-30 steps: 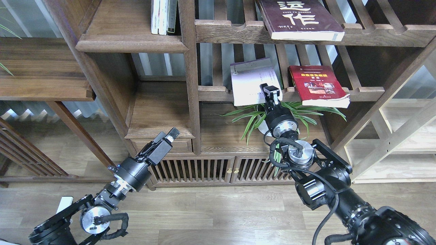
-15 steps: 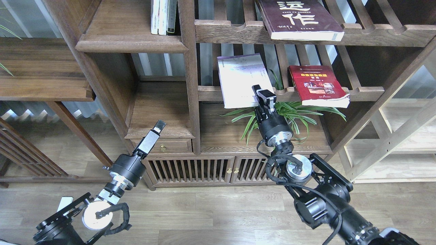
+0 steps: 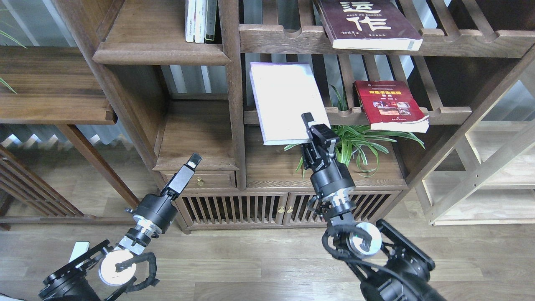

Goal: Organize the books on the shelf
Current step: 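Pull the white book off the shelf toward the robot with right gripper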

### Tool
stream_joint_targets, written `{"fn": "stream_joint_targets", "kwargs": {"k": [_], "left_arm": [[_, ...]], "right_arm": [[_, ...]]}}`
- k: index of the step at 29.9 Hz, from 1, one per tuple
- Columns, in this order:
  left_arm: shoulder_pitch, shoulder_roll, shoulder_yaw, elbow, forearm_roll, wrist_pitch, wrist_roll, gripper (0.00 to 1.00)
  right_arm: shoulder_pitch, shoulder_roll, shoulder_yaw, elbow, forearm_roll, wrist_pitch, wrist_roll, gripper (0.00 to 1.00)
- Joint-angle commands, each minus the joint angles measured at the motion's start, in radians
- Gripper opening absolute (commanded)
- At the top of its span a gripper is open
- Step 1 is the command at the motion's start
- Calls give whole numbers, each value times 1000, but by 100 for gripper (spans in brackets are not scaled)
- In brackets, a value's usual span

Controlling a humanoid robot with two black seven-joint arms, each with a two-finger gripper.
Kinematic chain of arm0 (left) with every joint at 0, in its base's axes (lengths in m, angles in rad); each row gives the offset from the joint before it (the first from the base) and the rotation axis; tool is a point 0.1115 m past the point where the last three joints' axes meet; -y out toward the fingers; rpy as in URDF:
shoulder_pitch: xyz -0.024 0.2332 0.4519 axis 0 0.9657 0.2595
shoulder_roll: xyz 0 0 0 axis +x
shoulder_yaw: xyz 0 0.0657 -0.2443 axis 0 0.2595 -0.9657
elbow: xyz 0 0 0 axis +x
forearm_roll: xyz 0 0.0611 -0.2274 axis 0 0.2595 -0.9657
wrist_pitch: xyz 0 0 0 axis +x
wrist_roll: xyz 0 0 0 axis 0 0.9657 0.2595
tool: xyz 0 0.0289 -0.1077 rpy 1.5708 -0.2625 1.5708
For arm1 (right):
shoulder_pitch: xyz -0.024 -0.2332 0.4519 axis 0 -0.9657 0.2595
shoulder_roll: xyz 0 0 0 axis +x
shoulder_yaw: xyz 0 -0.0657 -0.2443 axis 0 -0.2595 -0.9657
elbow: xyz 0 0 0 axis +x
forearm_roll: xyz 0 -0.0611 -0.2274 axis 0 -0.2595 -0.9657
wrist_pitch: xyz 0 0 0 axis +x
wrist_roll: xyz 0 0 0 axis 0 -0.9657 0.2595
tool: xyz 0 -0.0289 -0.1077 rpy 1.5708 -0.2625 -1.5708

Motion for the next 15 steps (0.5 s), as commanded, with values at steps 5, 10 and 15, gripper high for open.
{"fn": "stream_joint_targets", "kwargs": {"k": [5, 10, 15], "left_arm": [[-6, -8, 2, -19, -112, 0, 224, 98], [8, -1, 3, -121, -225, 0, 327, 98], [6, 1, -4, -167, -247, 0, 321, 98]], "right_arm": [[-52, -40, -35, 19, 0, 29, 2, 4], [-72, -43, -33, 19, -3, 29, 2, 4], [-92, -48, -43, 19, -6, 29, 0, 4]]}}
